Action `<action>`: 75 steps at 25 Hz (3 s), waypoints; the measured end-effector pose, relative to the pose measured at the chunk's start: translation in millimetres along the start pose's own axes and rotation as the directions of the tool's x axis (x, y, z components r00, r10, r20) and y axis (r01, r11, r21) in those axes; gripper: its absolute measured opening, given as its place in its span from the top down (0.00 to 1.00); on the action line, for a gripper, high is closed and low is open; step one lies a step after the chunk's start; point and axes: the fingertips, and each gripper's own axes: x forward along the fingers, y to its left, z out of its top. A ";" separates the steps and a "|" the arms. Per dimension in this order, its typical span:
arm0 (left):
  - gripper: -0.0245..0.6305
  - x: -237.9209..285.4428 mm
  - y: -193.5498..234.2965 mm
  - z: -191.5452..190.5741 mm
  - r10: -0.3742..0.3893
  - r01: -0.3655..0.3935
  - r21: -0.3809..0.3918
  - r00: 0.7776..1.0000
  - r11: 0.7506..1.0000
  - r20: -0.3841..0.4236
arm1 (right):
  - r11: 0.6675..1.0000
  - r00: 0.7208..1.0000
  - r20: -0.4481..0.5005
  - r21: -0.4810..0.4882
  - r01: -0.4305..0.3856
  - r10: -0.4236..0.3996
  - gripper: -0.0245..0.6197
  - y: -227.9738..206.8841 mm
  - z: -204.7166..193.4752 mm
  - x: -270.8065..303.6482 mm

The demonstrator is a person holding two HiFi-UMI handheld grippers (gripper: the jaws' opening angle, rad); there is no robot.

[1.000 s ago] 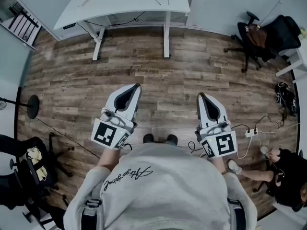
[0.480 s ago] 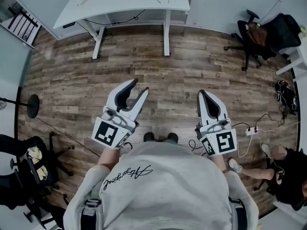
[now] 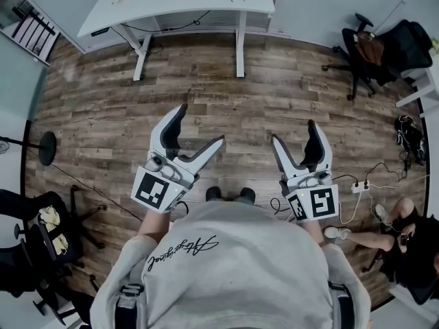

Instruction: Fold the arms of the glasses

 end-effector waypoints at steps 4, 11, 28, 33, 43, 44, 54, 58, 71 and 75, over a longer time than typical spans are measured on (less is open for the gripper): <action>0.36 -2.8 4.7 1.8 0.006 -0.005 -0.017 1.000 1.000 0.024 | 1.000 1.000 -0.010 -0.003 0.004 -0.004 0.36 1.7 -2.1 1.7; 0.35 -14.9 23.2 -3.0 0.026 -0.026 -0.008 1.000 1.000 0.005 | 1.000 1.000 -0.020 -0.008 0.004 -0.005 0.34 17.7 -5.7 12.8; 0.35 -59.5 86.3 -9.2 0.010 -0.010 0.016 1.000 1.000 -0.006 | 0.999 0.999 -0.015 -0.019 0.029 -0.029 0.34 73.1 -7.9 47.8; 0.35 -44.7 96.4 -14.8 0.020 -0.020 0.027 1.000 0.999 -0.011 | 1.000 1.000 -0.012 -0.012 0.024 -0.024 0.34 60.6 -11.7 60.4; 0.35 15.9 126.2 -27.4 0.039 -0.038 0.053 0.999 0.998 -0.017 | 1.000 1.000 0.010 0.003 -0.012 0.012 0.34 9.0 -15.4 115.6; 0.35 24.0 129.8 -28.1 0.040 -0.039 0.055 0.999 0.998 -0.015 | 1.000 1.000 0.014 0.001 -0.014 0.014 0.34 3.1 -14.7 121.9; 0.35 101.8 160.2 -28.7 0.067 -0.067 0.053 0.998 0.996 0.002 | 0.999 0.999 0.021 0.023 -0.026 0.025 0.35 -64.4 -16.9 176.4; 0.35 129.1 169.6 -32.2 0.073 -0.074 0.052 0.997 0.996 0.007 | 0.999 0.999 0.021 0.023 -0.042 0.041 0.35 -86.2 -15.9 196.1; 0.35 219.6 191.4 -41.0 0.100 -0.101 0.089 0.995 0.991 0.024 | 0.996 0.995 0.031 -0.003 -0.091 0.091 0.35 -163.9 -13.2 248.3; 0.35 232.0 191.6 -49.5 0.123 -0.123 0.094 0.992 0.988 0.009 | 0.995 0.995 0.020 0.003 -0.100 0.100 0.36 -181.5 -21.2 256.0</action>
